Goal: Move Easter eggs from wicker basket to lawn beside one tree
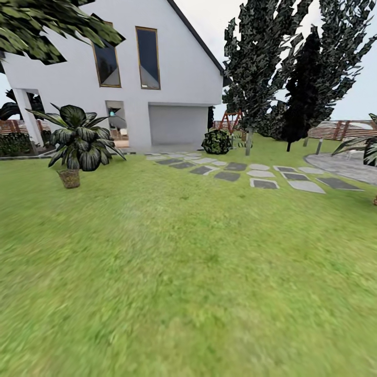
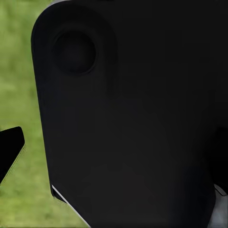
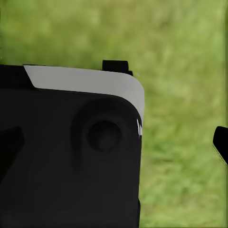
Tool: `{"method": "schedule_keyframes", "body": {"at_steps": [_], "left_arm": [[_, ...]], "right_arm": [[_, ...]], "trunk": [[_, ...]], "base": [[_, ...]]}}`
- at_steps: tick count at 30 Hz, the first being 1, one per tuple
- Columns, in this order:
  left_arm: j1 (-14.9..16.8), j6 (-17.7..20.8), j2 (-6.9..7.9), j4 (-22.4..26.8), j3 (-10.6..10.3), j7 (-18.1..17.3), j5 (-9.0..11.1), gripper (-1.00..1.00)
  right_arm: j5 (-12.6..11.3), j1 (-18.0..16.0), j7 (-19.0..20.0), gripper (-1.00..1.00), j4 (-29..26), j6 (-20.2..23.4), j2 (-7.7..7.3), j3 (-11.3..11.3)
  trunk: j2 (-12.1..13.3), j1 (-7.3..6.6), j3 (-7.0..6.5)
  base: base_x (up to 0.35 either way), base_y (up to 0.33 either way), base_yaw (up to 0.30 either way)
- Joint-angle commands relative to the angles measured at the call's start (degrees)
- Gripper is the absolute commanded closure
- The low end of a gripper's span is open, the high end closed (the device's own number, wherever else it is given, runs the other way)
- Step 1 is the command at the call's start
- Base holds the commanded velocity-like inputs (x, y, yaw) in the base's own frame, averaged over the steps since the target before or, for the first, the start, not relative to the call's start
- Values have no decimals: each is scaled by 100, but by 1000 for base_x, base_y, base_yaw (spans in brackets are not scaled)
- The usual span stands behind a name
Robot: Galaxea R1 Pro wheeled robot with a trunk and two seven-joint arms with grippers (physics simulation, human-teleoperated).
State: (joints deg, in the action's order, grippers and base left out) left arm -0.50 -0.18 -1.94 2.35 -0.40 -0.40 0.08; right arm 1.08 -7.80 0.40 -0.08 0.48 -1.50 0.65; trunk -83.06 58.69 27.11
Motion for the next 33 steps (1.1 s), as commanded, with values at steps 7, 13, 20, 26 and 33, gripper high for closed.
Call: {"method": "schedule_keyframes", "body": {"at_steps": [7,13,20,26,33], "left_arm": [[-3,-3,0,11,-4,-4,1,-100],[-3,-3,-1,11,-4,-4,1,-100],[-3,-6,-4,11,-4,-4,1,-100],[-3,-7,0,11,-4,-4,1,-100],[-3,-8,0,11,-4,-4,1,-100]], "right_arm": [[8,-2,4,-100,-1,5,0,6],[12,-2,4,-100,-1,5,0,7],[12,-2,4,-100,-1,5,0,8],[10,-2,4,-100,-1,5,0,7],[9,-2,4,-100,-1,5,0,7]], "trunk": [[-2,4,5],[-2,4,5],[-2,4,5],[-2,4,5],[-2,4,5]], "base": [[340,0,0],[340,0,0],[340,0,0],[340,0,0],[340,0,0]]}}
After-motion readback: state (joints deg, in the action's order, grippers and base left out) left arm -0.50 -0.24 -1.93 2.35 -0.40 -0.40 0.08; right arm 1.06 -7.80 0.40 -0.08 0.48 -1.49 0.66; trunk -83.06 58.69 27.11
